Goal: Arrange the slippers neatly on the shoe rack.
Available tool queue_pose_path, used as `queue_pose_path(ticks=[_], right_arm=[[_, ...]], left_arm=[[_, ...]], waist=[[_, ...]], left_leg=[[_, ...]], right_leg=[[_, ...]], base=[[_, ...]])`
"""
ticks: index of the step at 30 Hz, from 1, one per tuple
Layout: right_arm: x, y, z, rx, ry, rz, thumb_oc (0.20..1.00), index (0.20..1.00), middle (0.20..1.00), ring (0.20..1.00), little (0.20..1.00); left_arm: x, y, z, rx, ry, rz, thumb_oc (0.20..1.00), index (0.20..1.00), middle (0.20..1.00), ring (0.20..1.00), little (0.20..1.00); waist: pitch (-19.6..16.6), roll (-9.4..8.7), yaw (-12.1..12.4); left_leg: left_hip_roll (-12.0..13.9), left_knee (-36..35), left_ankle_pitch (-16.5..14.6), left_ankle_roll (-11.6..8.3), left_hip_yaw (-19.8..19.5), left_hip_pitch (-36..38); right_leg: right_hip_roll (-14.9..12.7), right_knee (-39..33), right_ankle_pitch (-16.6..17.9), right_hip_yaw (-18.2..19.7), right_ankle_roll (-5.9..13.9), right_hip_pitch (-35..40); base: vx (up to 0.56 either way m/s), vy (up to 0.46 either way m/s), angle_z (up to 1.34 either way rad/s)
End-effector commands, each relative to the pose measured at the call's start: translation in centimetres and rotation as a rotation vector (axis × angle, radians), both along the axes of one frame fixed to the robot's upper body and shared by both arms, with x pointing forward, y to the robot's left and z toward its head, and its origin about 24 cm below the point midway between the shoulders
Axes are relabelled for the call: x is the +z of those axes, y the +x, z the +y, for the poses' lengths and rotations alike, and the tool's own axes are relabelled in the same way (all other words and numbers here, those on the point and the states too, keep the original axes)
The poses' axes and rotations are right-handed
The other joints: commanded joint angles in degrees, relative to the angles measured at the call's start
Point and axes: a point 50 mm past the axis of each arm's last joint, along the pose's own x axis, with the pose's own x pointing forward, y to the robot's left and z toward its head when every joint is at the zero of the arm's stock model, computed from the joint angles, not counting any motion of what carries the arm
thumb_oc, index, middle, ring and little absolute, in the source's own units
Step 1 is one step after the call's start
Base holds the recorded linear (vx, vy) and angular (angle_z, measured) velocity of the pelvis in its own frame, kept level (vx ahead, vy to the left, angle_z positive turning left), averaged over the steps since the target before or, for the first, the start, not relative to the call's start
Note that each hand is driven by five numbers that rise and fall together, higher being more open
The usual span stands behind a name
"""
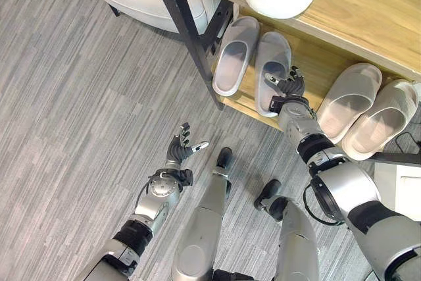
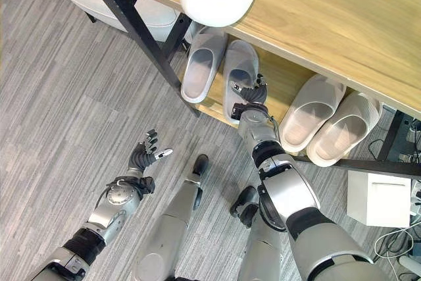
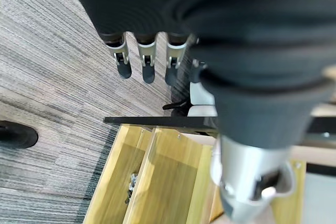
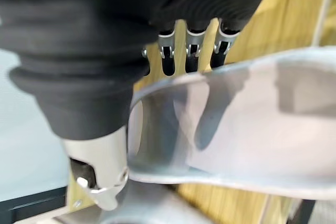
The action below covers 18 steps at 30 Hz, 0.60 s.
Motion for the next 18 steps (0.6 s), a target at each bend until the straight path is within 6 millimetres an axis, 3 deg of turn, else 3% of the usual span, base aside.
queue_pose_path(ticks=[1, 3, 4, 6, 7, 10, 13, 15, 17, 18], right_arm=[[3.5, 0.6, 1.1, 0.046, 0.198, -0.119, 1.0, 1.0, 1.0, 1.0, 1.0], [4.0, 0.7, 1.1, 0.048, 0.204, -0.127, 1.0, 1.0, 1.0, 1.0, 1.0], [6.5, 1.1, 0.3, 0.02, 0.236, -0.171, 1.0, 1.0, 1.0, 1.0, 1.0], [7.1, 1.2, 0.0, 0.013, 0.234, -0.185, 1.0, 1.0, 1.0, 1.0, 1.0], [8.4, 1.3, -0.7, -0.004, 0.21, -0.209, 1.0, 1.0, 1.0, 1.0, 1.0], [9.3, 1.3, -2.4, -0.042, 0.135, -0.224, 1.0, 1.0, 1.0, 1.0, 1.0], [8.3, 1.2, -2.6, -0.039, 0.077, -0.215, 1.0, 1.0, 1.0, 1.0, 1.0], [6.4, 1.0, -2.2, -0.004, 0.025, -0.188, 1.0, 1.0, 1.0, 1.0, 1.0], [4.5, 0.4, -0.5, 0.065, -0.004, -0.174, 1.0, 1.0, 1.0, 1.0, 1.0], [1.9, -0.6, 1.3, 0.171, -0.061, -0.156, 1.0, 1.0, 1.0, 1.0, 1.0]], left_arm=[[0.8, 0.4, -1.3, -0.056, -0.003, -0.042, 1.0, 1.0, 1.0, 1.0, 1.0], [0.8, 0.4, -1.3, -0.061, -0.001, -0.042, 1.0, 1.0, 1.0, 1.0, 1.0], [0.9, 0.4, -1.7, -0.085, -0.004, -0.045, 1.0, 1.0, 1.0, 1.0, 1.0], [1.0, 0.4, -1.7, -0.088, -0.007, -0.046, 1.0, 1.0, 1.0, 1.0, 1.0], [0.9, 0.4, -1.8, -0.096, -0.005, -0.042, 1.0, 1.0, 1.0, 1.0, 1.0], [0.6, 0.3, -1.7, -0.105, 0.001, -0.032, 1.0, 1.0, 1.0, 1.0, 1.0], [0.3, 0.4, -1.4, -0.088, 0.009, -0.017, 1.0, 1.0, 1.0, 1.0, 1.0], [0.1, 0.4, -1.0, -0.072, 0.02, -0.009, 1.0, 1.0, 1.0, 1.0, 1.0], [-0.3, 0.2, -0.4, -0.047, 0.024, 0.01, 1.0, 1.0, 1.0, 1.0, 1.0], [-0.9, 0.1, 0.3, -0.022, 0.034, 0.04, 1.0, 1.0, 1.0, 1.0, 1.0]], waist=[[0.07, -0.05, 3.17], [0.18, 0.02, 3.3], [0.03, 0.52, 4.05], [0.09, 0.67, 4.22], [-0.11, 0.88, 4.43], [-0.15, 1.07, 4.39], [-0.25, 0.66, 3.65], [-0.33, -0.01, 2.84], [-0.33, -0.92, 1.82], [-0.59, -2.32, 0.53]], left_leg=[[-1.28, 2.71, -6.14, 2.27, 1.83, 1.13], [-1.3, 2.72, -6.13, 2.27, 1.81, 1.12], [-1.39, 2.11, -5.92, 2.13, 1.53, 1.14], [-1.42, 2.04, -5.85, 2.09, 1.42, 1.17], [-1.47, 1.89, -5.79, 2.0, 1.34, 1.3], [-1.47, 1.94, -5.78, 1.98, 1.45, 1.72], [-1.08, 1.23, -5.58, 1.82, 1.87, 2.93], [-0.59, 0.09, -5.26, 1.69, 2.35, 4.29], [0.22, -1.01, -4.94, 1.6, 2.95, 6.02], [1.01, -2.17, -4.47, 1.4, 3.77, 7.68]], right_leg=[[0.94, -3.28, 0.11, 2.6, 5.08, 3.25], [0.93, -3.32, 0.1, 2.49, 5.07, 3.34], [0.92, -3.72, -0.06, 2.11, 5.08, 3.53], [0.91, -3.72, -0.1, 2.04, 5.08, 3.55], [0.88, -3.66, -0.27, 2.01, 5.1, 3.65], [0.8, -3.47, -0.48, 1.96, 5.0, 3.99], [1.14, -4.18, -0.13, 2.44, 4.92, 4.8], [1.58, -5.32, 0.4, 2.85, 4.83, 5.85], [2.2, -6.85, 1.18, 3.49, 4.68, 7.06], [2.91, -8.73, 2.2, 4.01, 4.68, 8.53]], base=[[0.03, -0.041, 0.07], [0.02, -0.048, 0.05], [0.01, -0.047, 0.02], [0.01, -0.031, 0.04], [0.01, -0.016, 0.1], [0.0, -0.005, 0.06], [0.0, 0.0, 0.0], [-0.01, 0.006, -0.03], [-0.03, 0.011, -0.08], [-0.03, -0.002, -0.15]])
